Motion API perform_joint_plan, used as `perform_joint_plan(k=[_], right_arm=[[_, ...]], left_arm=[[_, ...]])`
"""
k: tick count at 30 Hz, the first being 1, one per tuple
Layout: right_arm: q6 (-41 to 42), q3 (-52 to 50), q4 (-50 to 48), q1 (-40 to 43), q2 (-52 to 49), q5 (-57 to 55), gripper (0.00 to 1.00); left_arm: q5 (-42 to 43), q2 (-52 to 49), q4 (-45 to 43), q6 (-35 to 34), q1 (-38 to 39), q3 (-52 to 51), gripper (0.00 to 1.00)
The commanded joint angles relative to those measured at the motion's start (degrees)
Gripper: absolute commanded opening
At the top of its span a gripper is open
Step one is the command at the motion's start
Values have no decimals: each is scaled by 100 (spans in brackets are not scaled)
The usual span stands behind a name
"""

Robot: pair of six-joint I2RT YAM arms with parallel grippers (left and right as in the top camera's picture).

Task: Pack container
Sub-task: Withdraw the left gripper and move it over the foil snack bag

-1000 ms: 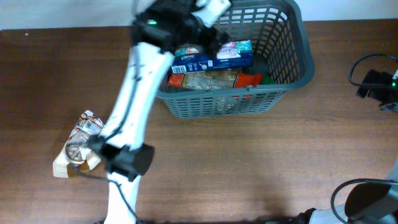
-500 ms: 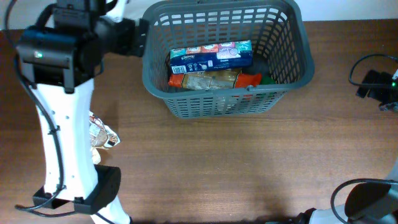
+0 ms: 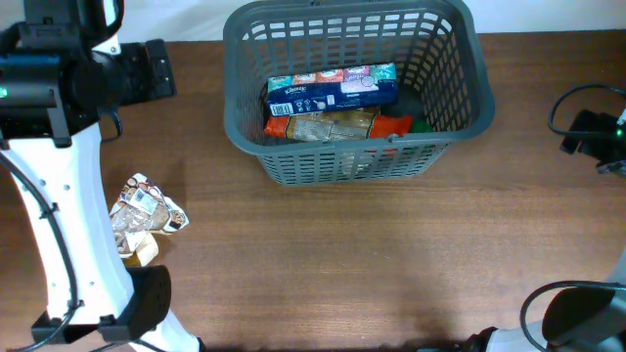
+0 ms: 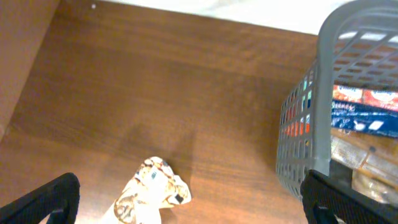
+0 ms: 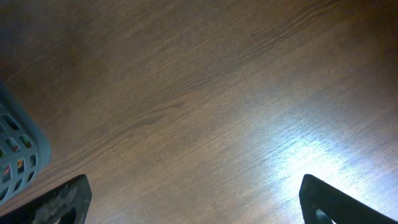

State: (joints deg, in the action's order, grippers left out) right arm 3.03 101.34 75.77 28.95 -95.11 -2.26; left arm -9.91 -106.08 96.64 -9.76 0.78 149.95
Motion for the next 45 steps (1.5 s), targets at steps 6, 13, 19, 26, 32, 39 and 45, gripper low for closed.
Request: perform_joint_plan(k=[6, 13, 19, 26, 32, 39, 45], right_arm=[[46, -26, -17, 37, -13, 13, 99], [46, -26, -17, 37, -13, 13, 99], [46, -26, -17, 37, -13, 13, 99], [46, -26, -17, 37, -13, 13, 99], [46, -26, -17, 37, -13, 13, 99], [46, -26, -17, 37, -13, 13, 99], [46, -26, -17, 37, -13, 13, 99]], left_arm=[[-39, 1172, 4, -70, -127, -1969, 100], [-44, 2695, 4, -70, -671, -3438, 100], [-39, 4155, 4, -7, -1530, -4144, 100], [-39, 4959, 4, 1292, -1685, -4382, 100], [66, 4699, -505, 2184, -1633, -4444, 100], [1274, 3790, -496, 3467, -1633, -4446, 99], [1261, 2900, -232, 3292, -1633, -4446, 100]])
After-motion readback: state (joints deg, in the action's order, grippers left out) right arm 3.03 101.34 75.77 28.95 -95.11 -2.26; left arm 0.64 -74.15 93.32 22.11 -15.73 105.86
